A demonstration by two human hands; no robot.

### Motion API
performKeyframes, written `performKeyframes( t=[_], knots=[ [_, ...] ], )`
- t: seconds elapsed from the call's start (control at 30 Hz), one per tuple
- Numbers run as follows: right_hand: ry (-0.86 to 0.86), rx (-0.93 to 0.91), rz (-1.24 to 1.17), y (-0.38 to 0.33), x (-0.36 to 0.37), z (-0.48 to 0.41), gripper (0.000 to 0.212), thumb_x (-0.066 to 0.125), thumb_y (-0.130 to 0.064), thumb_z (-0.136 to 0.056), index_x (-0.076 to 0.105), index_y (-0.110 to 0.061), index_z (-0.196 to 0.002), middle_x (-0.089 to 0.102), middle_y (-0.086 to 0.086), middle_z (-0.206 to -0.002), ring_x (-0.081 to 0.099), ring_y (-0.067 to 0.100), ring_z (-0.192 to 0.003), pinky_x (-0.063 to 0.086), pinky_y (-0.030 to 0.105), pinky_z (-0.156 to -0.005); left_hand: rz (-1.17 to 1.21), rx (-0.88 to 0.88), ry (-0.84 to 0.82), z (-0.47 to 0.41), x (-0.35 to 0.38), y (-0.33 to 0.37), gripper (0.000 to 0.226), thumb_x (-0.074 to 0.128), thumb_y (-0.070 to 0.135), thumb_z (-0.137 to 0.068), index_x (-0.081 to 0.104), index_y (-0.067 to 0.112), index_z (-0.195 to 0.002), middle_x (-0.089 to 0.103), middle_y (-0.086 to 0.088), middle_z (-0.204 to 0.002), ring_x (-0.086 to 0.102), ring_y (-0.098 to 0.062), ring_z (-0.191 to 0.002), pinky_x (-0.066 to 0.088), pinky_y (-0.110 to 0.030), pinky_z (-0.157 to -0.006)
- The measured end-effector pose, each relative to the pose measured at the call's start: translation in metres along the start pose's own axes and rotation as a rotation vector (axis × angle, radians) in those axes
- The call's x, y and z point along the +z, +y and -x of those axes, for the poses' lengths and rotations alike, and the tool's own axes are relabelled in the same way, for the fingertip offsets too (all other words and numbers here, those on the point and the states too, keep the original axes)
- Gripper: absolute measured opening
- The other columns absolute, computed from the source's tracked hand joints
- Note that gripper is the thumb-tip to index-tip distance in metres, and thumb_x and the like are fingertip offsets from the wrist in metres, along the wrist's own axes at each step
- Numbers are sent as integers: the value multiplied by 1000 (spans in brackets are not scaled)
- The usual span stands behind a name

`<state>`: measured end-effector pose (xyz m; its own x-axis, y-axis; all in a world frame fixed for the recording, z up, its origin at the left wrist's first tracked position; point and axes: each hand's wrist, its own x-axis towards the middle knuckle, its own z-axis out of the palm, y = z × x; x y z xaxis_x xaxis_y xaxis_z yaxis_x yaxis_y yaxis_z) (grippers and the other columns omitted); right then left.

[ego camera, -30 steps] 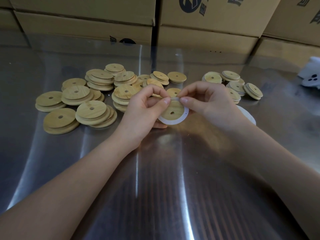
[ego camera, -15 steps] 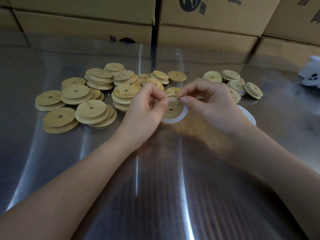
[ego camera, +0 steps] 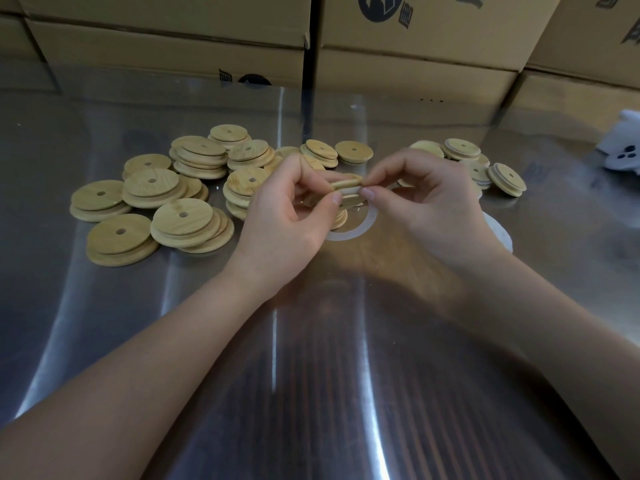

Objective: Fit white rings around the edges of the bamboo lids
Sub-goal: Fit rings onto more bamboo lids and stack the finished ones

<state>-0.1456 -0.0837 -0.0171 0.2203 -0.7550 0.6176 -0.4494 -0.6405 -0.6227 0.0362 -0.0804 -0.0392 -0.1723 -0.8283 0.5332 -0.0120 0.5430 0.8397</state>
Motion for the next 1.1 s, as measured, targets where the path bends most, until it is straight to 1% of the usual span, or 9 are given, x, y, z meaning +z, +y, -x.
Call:
performKeyframes(
  t=[0.2,0.37,0.47,0.53,0.63,0.7,0.8,0.9,1.1],
  knots=[
    [-10,-65,126,-1,0,-1,17,70,-2,-84,67,-18,-90,65,5,-85,61,15,-81,50,26,-70,26,53,-40,-2,-3,-6,13,59,-3,-90,52,6,-96,68,-3,-103,68,-14,-104,56,-31,-88],
    [6,-18,153,-1,-1,-1,12,68,-2,-84,71,-13,-89,66,6,-86,62,16,-81,50,25,-70,-55,100,-79,-3,-1,-12,23,56,7,-94,63,22,-111,67,5,-108,63,-14,-109,51,-34,-95],
    [-4,15,141,-1,0,-2,17,67,-3,-85,70,-18,-90,67,1,-87,63,15,-83,50,26,-72,-8,31,-67,-2,1,-15,26,64,10,-89,66,27,-110,71,4,-107,66,-17,-106,54,-38,-92],
    [-12,24,129,-2,-1,-2,22,67,-2,-85,70,-22,-92,68,1,-89,64,16,-84,51,27,-74,28,-9,-44,-2,1,-15,28,66,7,-88,67,28,-108,72,5,-106,68,-14,-103,56,-35,-88],
    [-13,44,109,-3,-1,-3,24,66,0,-85,69,-22,-93,69,0,-91,66,16,-86,54,29,-77,87,-76,-15,-2,1,-13,30,66,3,-90,69,30,-103,73,7,-103,70,-10,-96,59,-26,-72],
    [3,101,54,-3,0,-4,22,68,1,-84,67,-20,-92,68,0,-90,66,15,-85,55,32,-78,138,-138,-7,-3,1,-12,32,64,4,-92,68,32,-106,73,5,-105,71,-12,-95,61,-29,-66],
    [13,173,-62,-4,2,-5,27,69,6,-83,59,-17,-92,63,1,-85,64,11,-80,56,27,-73,181,-202,-15,-3,1,-11,37,60,4,-94,66,35,-112,71,4,-114,70,-15,-99,62,-37,-66],
    [9,184,-101,-6,2,-5,29,69,9,-82,56,-14,-93,62,5,-83,63,12,-78,56,24,-68,171,-225,-7,-4,1,-9,35,59,3,-95,69,35,-105,71,4,-113,70,-16,-100,62,-36,-66],
    [20,229,-102,-7,1,-8,30,71,7,-80,56,-17,-86,64,8,-79,65,18,-72,58,29,-68,219,-291,23,-4,2,-10,32,59,3,-94,70,31,-106,70,0,-115,71,-18,-100,62,-37,-65]
  ],
)
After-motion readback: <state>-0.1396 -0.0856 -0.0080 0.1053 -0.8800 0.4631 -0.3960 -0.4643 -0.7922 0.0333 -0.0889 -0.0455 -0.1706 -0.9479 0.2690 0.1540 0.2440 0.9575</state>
